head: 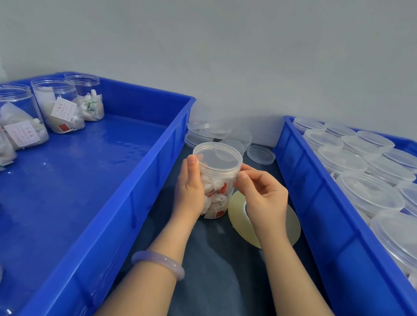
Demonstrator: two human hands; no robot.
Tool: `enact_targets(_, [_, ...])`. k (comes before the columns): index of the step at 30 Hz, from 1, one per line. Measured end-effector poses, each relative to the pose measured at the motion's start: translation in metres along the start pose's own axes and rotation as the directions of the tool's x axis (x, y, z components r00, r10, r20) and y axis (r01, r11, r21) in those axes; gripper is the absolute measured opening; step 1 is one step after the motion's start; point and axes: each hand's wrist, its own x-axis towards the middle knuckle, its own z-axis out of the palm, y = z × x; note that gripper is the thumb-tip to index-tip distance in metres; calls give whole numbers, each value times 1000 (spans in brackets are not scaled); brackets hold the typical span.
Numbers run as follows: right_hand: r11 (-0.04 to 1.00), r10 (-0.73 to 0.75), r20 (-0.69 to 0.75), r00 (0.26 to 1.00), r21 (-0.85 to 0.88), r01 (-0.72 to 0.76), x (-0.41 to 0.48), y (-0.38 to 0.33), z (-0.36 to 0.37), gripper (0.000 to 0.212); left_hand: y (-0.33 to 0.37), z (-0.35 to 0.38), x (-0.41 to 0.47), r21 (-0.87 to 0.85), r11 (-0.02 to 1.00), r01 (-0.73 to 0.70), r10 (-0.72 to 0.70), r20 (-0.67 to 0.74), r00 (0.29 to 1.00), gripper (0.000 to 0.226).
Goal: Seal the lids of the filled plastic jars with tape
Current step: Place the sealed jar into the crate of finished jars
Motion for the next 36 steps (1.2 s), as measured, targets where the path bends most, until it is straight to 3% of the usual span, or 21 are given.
enact_targets(3, [997, 63, -81, 995, 53, -59, 3, 3, 1, 16, 0, -2, 0, -7, 1000, 16, -16, 18, 1000, 91])
enact_targets(7, [972, 145, -107, 984, 199, -121, 7, -1, 9, 8, 0, 0, -3, -35, 999, 10, -10, 4, 1000, 87])
enact_targets(10, [989, 93, -69, 993, 120, -84, 12, -14, 33, 53, 1, 0, -3, -59, 998, 10, -10, 2, 1000, 78])
enact_targets(11, [995, 79, -66, 995, 60, -75, 13, -17, 43, 57, 1, -1, -3, -59, 998, 7, -6, 6, 1000, 78])
enact_targets(14, [998, 27, -189, 982, -52, -38, 13, -20, 63, 46, 2, -4, -3, -45, 999, -24, 25, 29, 999, 78])
enact_targets(16, [999, 4, -219, 976, -36, -12, 18, -19, 63, 34, 3, -3, -5, -34, 998, -56, 57, 23, 998, 62])
enact_targets(19, [1000, -19, -200, 980, -23, 15, 21, -20, 59, 45, 4, -2, -9, -39, 996, -74, 75, 24, 997, 45])
enact_targets(24, [995, 77, -140, 987, -53, -85, 17, -21, 59, 35, 2, -1, -5, -149, 989, 12, -7, 35, 999, 86])
enact_targets(29, [969, 188, -161, 969, -128, -209, 12, -39, 53, 27, 14, 7, -12, -215, 976, 36, -48, -51, 998, 75])
enact_targets(33, [998, 26, -219, 975, -46, -37, 16, -93, 41, 29, 70, 28, -27, -285, 936, -207, 204, -41, 978, 81])
enact_targets(36, [978, -196, -231, 953, -117, 172, 38, -152, 21, 32, 126, 65, -33, -374, 873, -313, 324, -35, 945, 41])
